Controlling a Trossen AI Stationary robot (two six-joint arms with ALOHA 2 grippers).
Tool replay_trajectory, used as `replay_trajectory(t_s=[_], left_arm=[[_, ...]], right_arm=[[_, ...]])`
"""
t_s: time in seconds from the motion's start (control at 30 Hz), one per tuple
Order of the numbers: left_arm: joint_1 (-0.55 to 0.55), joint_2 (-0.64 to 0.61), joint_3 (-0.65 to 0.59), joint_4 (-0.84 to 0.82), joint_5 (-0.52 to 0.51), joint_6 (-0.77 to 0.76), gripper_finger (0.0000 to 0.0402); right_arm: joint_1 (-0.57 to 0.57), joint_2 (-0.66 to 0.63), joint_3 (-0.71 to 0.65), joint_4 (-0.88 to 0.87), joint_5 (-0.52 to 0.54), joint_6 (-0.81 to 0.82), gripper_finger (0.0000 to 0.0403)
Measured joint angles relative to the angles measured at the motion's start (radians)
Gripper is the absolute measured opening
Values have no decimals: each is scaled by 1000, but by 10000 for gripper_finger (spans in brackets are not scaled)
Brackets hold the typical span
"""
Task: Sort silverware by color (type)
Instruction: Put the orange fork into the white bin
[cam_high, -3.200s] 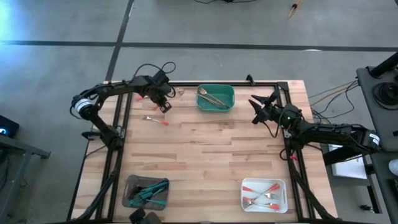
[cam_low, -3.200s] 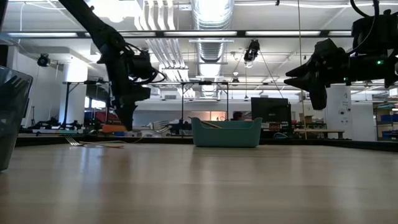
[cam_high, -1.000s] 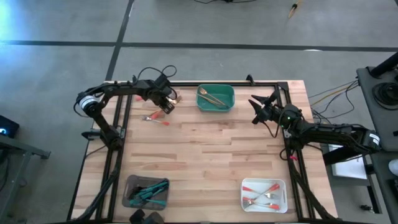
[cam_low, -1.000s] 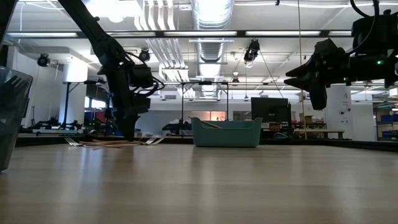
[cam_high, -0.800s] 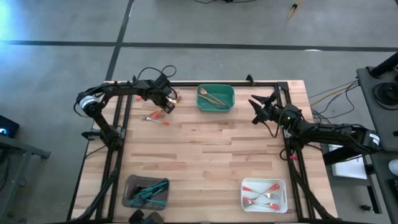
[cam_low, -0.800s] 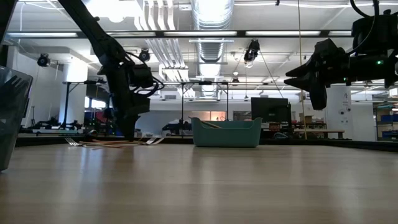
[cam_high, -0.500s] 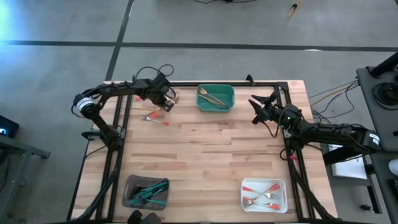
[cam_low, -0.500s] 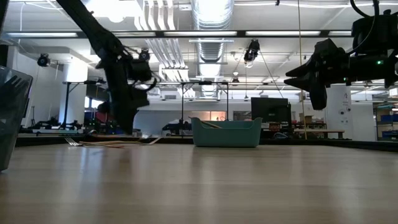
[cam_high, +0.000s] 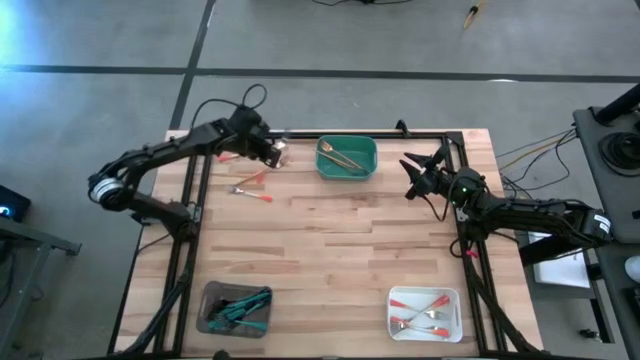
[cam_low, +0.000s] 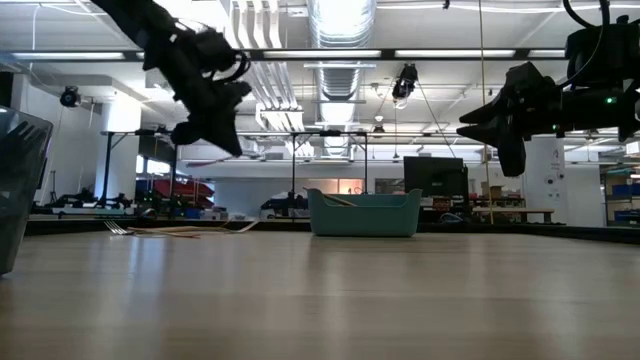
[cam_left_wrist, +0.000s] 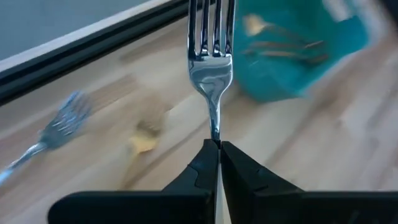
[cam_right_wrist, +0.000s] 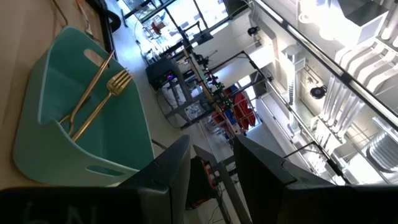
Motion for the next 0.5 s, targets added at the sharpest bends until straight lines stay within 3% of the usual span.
replay_trajectory(t_s=[0.27,0.5], left_arm=[[-161,-49,0,147,2,-131,0],[-266,-23,1,324,-75,-256,0]], right_arm=[[0,0,0,0,0,0,116],[0,0,0,0,0,0,116]])
